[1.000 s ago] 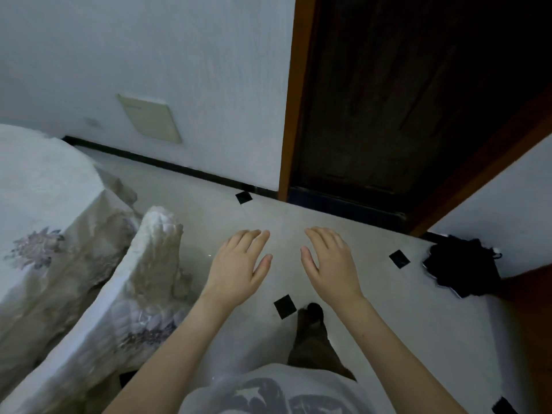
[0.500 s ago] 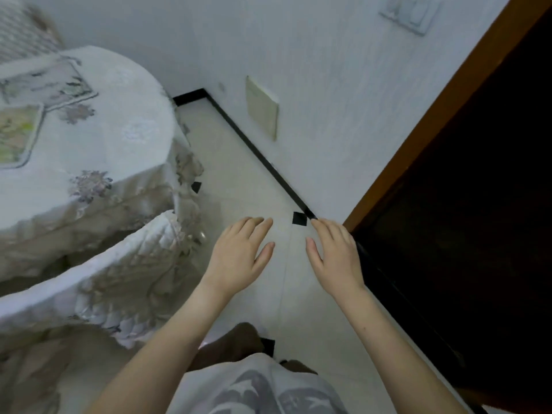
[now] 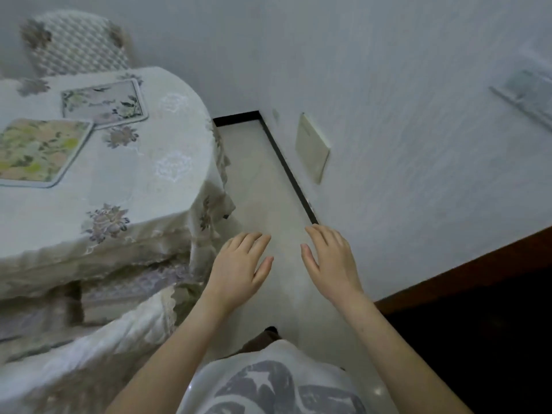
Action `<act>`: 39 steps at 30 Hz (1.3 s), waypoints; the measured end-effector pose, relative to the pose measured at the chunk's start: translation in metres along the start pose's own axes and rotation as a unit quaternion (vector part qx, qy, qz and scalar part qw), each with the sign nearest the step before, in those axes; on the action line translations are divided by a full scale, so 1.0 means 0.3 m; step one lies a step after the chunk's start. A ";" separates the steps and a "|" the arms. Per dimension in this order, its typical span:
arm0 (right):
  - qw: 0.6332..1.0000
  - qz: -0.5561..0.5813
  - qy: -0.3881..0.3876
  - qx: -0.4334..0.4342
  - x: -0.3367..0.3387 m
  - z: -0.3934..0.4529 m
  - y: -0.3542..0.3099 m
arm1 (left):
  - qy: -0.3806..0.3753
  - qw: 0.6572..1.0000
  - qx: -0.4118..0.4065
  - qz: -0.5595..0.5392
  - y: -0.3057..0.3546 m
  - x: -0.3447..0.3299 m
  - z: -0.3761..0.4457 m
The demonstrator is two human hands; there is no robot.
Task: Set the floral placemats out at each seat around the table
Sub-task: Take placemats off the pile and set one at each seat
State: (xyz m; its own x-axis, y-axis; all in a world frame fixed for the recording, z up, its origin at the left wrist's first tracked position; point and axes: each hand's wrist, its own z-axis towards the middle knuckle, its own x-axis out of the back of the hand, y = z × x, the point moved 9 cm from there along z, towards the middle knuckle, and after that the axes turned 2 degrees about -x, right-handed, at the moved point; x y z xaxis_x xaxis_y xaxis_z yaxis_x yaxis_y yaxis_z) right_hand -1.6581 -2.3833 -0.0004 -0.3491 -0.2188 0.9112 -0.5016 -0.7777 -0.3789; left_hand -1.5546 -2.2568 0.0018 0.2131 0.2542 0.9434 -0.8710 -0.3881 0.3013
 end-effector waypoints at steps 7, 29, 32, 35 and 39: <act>0.995 0.015 0.011 0.103 0.003 0.471 -0.078 | 0.071 0.996 0.059 -0.003 -0.190 0.152 0.351; 0.894 0.100 -0.147 0.411 -0.320 1.713 -0.300 | 0.166 0.894 0.414 0.042 -0.784 0.181 1.063; 0.878 0.110 -0.163 0.437 -0.394 1.808 -0.378 | 0.170 0.877 0.447 0.042 -0.879 0.183 1.091; 0.863 0.107 -0.186 0.458 -0.501 1.879 -0.452 | 0.168 0.862 0.477 0.039 -0.985 0.167 1.110; 0.842 0.092 -0.220 0.484 -0.649 1.978 -0.563 | 0.160 0.846 0.506 0.043 -1.156 0.142 1.138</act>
State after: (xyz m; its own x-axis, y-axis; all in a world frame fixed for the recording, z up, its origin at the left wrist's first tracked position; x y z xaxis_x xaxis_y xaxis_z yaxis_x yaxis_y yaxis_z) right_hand -1.0357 -2.5590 -0.0176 0.0827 -0.4199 0.9038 0.4826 -0.7766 -0.4049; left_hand -1.0924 -2.4140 -0.0151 -0.1035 0.3500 0.9310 -0.0171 -0.9365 0.3502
